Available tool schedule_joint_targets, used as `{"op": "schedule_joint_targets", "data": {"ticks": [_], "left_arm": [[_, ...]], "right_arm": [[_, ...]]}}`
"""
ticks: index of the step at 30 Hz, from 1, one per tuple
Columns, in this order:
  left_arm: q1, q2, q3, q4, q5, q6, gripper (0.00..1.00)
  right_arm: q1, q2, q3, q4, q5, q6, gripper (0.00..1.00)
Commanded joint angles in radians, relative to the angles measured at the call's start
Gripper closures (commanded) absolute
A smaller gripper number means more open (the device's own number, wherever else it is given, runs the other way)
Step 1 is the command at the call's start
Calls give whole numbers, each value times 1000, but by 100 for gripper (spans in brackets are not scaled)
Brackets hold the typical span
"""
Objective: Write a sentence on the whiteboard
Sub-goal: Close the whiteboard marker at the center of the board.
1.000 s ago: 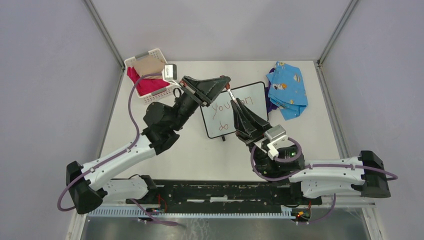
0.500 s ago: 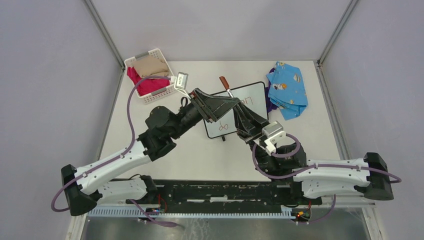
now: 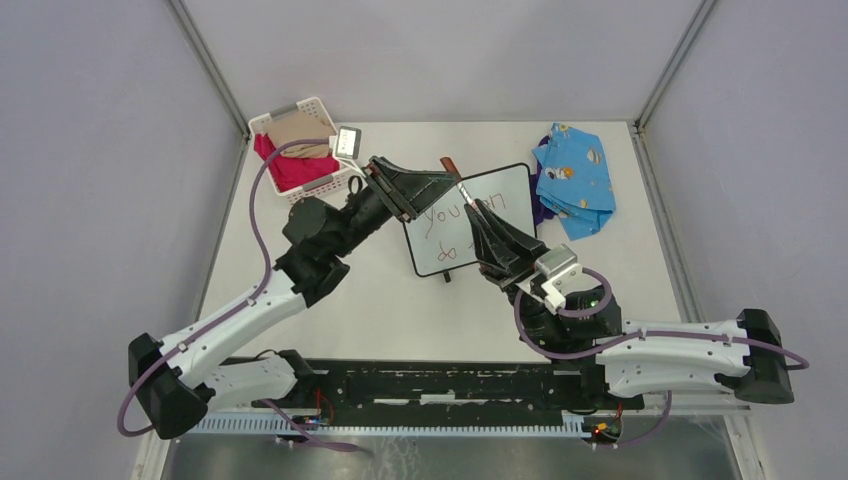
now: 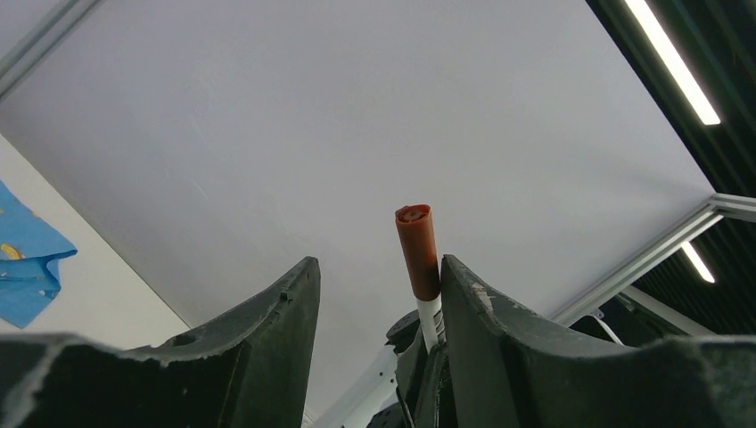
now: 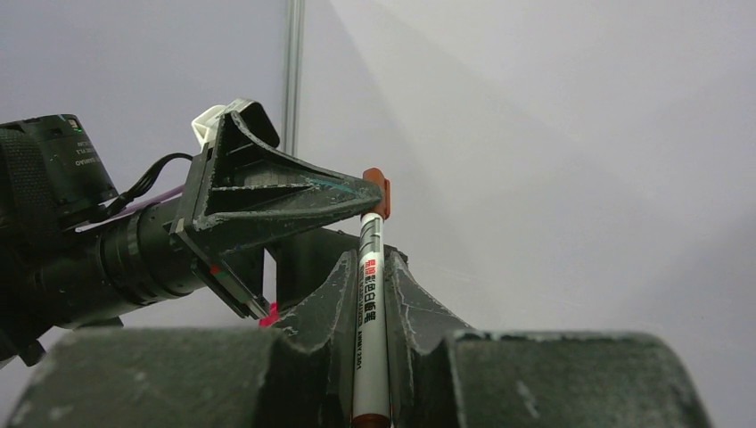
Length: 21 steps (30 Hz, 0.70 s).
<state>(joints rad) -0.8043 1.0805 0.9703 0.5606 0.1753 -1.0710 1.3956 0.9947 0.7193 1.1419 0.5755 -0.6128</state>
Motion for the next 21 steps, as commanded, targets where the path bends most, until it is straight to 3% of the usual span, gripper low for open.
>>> {"op": "schedule_joint_targets", "data": {"ticks": [1, 9, 15, 16, 19, 21], "left_arm": [[4, 23, 29, 96, 86, -43, 43], [4, 58, -1, 181, 133, -97, 62], [4, 54, 8, 103, 118, -52, 97], [4, 49, 12, 58, 103, -30, 98], [6, 27, 9, -26, 68, 19, 98], [12, 15, 9, -68, 60, 47, 98]], "right_arm": [[0, -16, -5, 17, -16, 21, 100], [-1, -6, -13, 31, -1, 14, 100], [0, -6, 16, -77, 33, 29, 100], [0, -10, 32, -132, 37, 44, 98], [0, -23, 68, -288, 42, 89, 58], [0, -34, 86, -373, 64, 128, 37]]}}
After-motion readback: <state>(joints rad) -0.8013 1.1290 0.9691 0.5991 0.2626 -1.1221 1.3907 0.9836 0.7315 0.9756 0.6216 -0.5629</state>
